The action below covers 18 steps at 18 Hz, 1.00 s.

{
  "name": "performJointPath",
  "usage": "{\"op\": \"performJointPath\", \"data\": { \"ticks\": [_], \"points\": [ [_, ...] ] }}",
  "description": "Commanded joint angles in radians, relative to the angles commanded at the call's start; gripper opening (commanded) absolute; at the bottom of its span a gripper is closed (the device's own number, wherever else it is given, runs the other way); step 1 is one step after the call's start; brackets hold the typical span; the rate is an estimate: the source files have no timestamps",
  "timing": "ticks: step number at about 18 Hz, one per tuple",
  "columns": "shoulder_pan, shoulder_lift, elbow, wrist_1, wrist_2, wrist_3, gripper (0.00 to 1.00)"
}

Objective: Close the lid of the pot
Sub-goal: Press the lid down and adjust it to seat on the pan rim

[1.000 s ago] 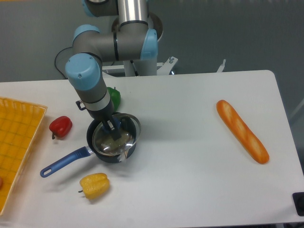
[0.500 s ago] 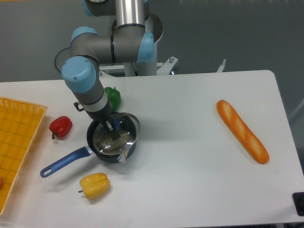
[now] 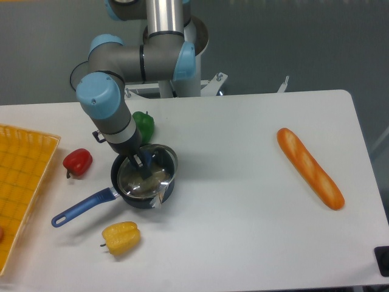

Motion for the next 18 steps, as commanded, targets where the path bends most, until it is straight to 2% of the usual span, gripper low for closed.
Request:
{"op": "performJointPath", "data": {
  "ticks": [18],
  "points": [
    [-0.018, -0.025, 0.012, 0.0, 0.002, -0.025, 0.49]
  ]
}}
